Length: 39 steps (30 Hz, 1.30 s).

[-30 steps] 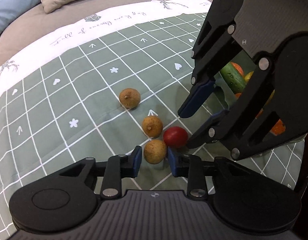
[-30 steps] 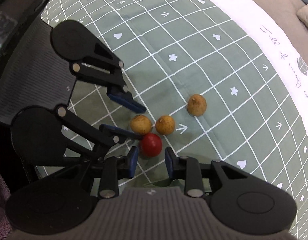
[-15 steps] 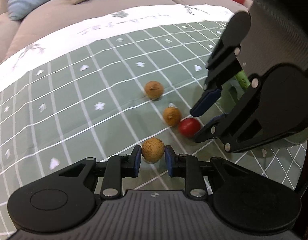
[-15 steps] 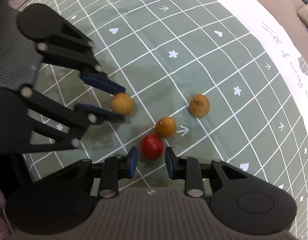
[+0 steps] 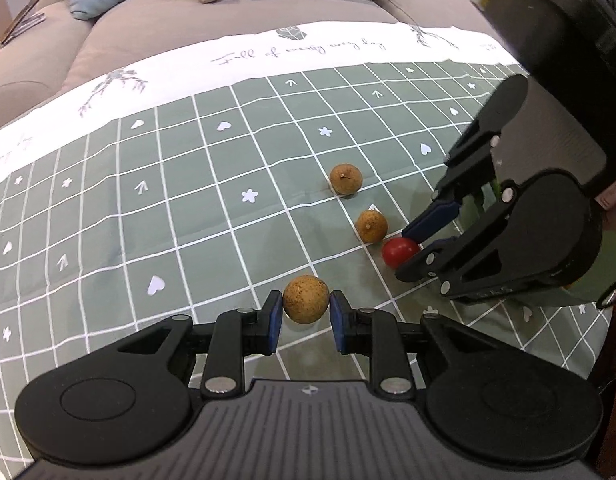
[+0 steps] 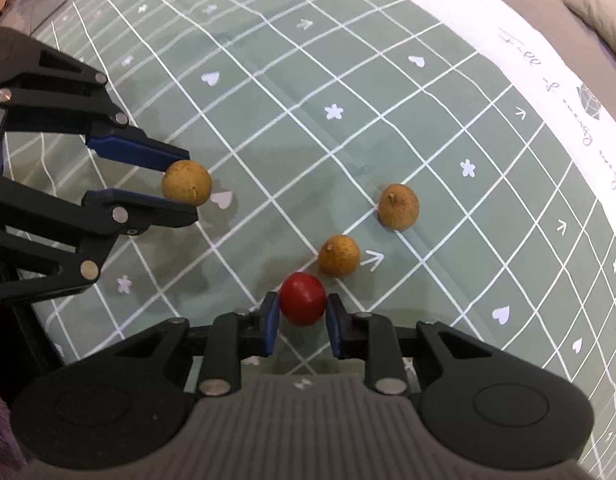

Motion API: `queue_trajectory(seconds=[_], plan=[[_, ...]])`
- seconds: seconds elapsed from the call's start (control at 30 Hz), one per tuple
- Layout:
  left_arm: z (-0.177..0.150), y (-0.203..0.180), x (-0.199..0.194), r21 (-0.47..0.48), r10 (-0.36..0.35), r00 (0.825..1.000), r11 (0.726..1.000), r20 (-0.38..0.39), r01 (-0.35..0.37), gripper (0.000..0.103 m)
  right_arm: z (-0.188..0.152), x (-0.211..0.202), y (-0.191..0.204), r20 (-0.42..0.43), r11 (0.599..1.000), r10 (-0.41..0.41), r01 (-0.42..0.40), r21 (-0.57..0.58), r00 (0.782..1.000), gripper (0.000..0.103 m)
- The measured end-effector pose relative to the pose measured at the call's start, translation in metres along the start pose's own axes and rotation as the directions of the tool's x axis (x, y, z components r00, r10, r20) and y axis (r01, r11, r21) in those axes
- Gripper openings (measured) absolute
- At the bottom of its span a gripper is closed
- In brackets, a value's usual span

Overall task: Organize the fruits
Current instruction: 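Carry the tomato and longan over the colander and lower them in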

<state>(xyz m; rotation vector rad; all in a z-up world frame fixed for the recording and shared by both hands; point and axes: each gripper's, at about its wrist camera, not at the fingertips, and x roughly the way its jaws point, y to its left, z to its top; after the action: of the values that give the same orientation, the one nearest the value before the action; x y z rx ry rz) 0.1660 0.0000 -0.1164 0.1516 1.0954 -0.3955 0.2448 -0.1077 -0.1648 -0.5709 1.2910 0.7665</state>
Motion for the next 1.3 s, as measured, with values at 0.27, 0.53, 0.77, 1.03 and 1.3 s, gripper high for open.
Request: queue_trajectory(seconds=[0.27,0.53,0.77,1.03,1.3], plan=[[-0.003,-0.003,-0.028,-0.064,0.037,0.999,0.997,0.029,-0.035,0.028,-0.023,-0.052,0.017,0.161,0.995,0.027,-0.042,0.093,0.987,0.02],[-0.004,-0.025,-0.056,-0.159,0.044,0.995,0.987,0.089,-0.03,0.028,-0.063,-0.096,0.03,0.273,0.979,-0.033,-0.023,0.201,0.962,0.02],[0.005,-0.062,-0.069,-0.124,-0.017,0.991,0.992,0.131,0.033,0.028,-0.119,-0.125,0.027,0.344,0.943,-0.116,-0.006,0.333,0.932,0.02],[0.022,-0.105,-0.059,-0.045,-0.097,0.987,0.994,0.128,0.104,0.028,-0.177,-0.133,0.013,0.333,0.888,-0.203,0.03,0.459,0.921,0.021],[0.044,-0.136,-0.031,0.006,-0.144,0.986,0.99,0.087,0.144,0.028,-0.206,-0.132,-0.013,0.334,0.843,-0.244,0.028,0.538,0.91,0.021]])
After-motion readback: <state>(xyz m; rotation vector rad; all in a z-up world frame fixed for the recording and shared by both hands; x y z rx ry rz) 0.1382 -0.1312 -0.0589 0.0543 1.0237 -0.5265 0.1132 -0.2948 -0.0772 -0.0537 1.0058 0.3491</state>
